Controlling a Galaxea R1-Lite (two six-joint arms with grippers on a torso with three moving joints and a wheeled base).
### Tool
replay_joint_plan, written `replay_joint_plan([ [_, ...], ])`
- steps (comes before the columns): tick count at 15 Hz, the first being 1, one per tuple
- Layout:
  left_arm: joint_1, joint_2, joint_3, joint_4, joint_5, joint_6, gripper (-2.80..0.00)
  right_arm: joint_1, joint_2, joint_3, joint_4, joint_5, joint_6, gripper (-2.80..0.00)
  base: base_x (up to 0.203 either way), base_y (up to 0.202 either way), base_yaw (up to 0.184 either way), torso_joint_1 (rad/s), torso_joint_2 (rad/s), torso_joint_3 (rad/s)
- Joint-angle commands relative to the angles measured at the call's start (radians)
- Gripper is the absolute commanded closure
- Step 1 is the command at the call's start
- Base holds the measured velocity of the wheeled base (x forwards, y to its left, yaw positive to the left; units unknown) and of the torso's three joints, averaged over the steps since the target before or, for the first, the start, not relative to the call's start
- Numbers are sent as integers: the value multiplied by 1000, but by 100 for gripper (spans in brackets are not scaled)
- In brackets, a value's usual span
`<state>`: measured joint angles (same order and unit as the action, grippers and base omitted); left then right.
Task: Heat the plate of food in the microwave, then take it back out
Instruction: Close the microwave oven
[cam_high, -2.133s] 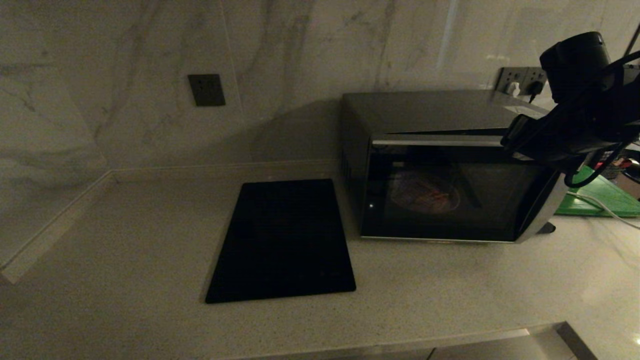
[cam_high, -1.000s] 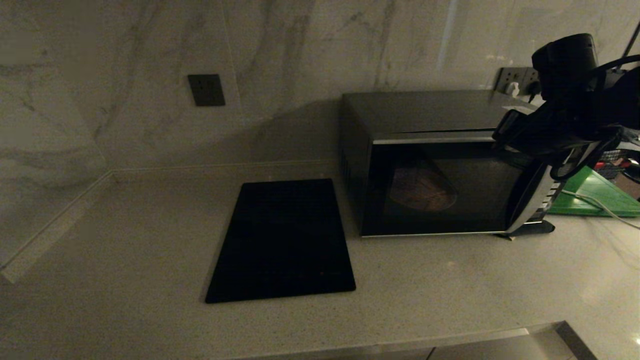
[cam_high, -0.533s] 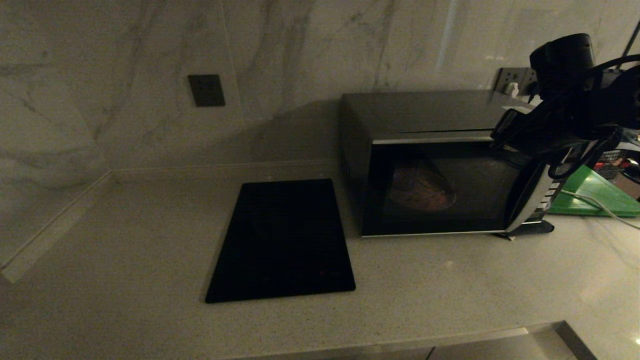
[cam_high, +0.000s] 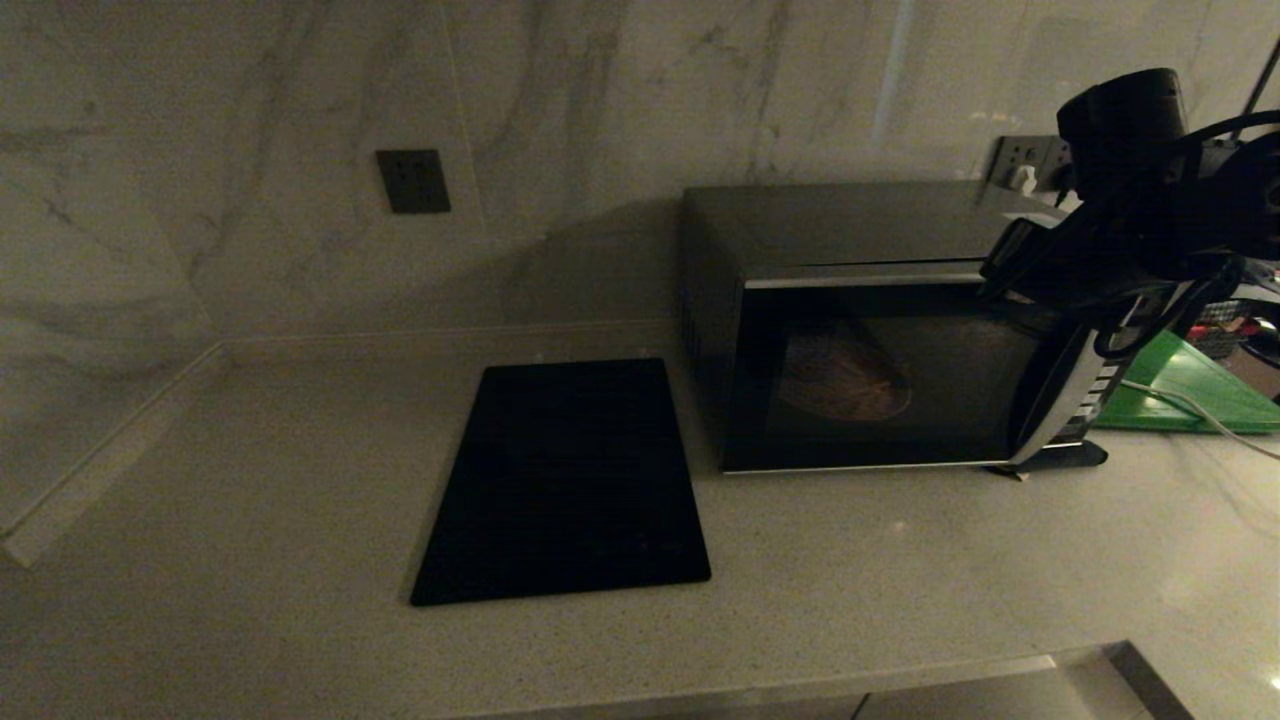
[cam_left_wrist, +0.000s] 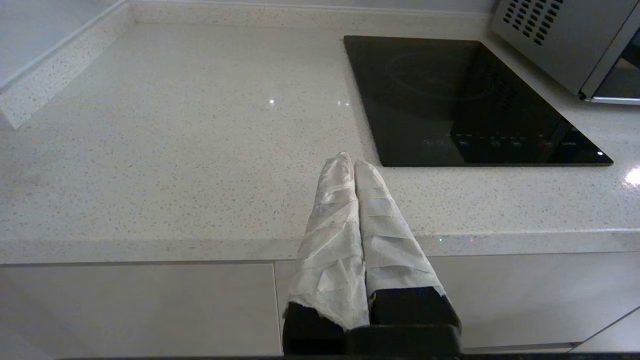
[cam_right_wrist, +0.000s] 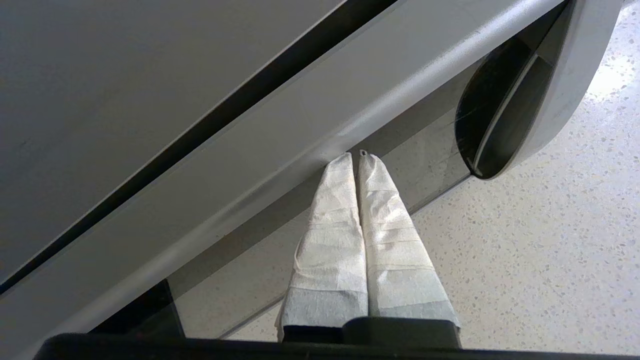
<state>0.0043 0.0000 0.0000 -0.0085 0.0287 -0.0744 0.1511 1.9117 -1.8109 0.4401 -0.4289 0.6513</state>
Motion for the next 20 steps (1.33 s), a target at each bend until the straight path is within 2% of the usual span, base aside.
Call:
replay_joint_plan([
  [1,0,2,0,-1,0,-1,0,1,4,-2,3,-1,4,0,0,0,0,0,0,0],
  [20,0,2,0,-1,0,-1,0,1,30,-28,4,1,5,0,0,0,0,0,0,0],
])
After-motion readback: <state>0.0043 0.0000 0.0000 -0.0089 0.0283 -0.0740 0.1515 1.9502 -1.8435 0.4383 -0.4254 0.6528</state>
